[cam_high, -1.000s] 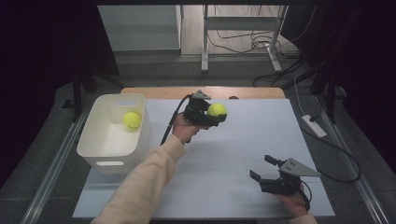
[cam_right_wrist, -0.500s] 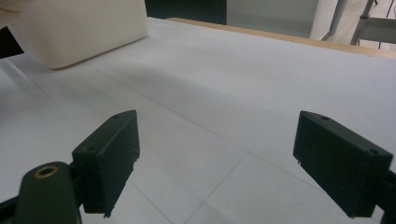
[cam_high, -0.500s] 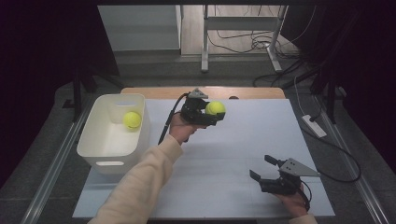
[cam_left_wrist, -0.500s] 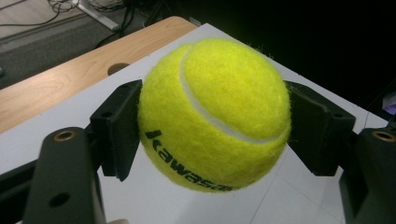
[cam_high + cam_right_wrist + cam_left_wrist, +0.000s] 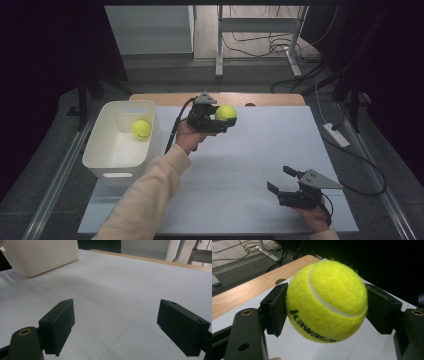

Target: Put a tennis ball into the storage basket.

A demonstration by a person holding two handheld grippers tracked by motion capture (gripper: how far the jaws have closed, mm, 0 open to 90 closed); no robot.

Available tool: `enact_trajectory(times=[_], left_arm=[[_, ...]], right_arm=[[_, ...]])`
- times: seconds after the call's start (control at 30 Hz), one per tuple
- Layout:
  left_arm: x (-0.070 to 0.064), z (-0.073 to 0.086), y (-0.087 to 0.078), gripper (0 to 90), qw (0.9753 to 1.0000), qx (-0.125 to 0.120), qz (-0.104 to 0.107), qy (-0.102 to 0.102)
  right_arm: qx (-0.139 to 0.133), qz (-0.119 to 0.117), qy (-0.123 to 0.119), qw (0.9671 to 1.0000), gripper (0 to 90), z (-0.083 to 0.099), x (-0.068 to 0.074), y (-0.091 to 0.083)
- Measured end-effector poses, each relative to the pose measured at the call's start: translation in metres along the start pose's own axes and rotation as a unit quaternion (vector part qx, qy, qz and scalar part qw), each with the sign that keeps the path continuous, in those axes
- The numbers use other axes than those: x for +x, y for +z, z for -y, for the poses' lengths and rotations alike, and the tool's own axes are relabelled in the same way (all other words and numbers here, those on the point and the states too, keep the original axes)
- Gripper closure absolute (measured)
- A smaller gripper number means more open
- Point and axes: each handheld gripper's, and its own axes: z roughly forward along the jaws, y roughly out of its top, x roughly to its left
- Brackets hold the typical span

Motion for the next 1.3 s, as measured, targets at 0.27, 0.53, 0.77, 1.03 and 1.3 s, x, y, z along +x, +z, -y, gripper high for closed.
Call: enact_trajectory(times=[0.27, 0.53, 0.77, 1.03, 1.3], left_arm=[[0.001, -0.001, -0.007, 27.0, 1.0, -0.009, 0.0, 0.002], [0.003, 0.002, -0.019, 27.0, 0.9998, -0.021, -0.003, 0.0], [0.007, 0.004, -0.028, 27.0, 0.9995, -0.028, -0.009, 0.003], [0.009, 0.006, -0.035, 27.0, 0.9994, -0.029, -0.018, 0.007], [0.008, 0.009, -0.044, 27.0, 0.9992, -0.031, -0.023, 0.01]], right_arm=[[0.001, 0.001, 0.0, 1.0, 14.6, 0.0, 0.0, 0.0], [0.002, 0.002, 0.002, 1.0, 14.6, 0.001, -0.001, -0.001], [0.003, 0.003, 0.001, 1.0, 14.6, 0.001, 0.0, 0.0], [0.003, 0.004, 0.001, 1.0, 14.6, 0.001, 0.0, -0.001], [0.003, 0.004, 0.001, 1.0, 14.7, 0.001, 0.0, 0.0]])
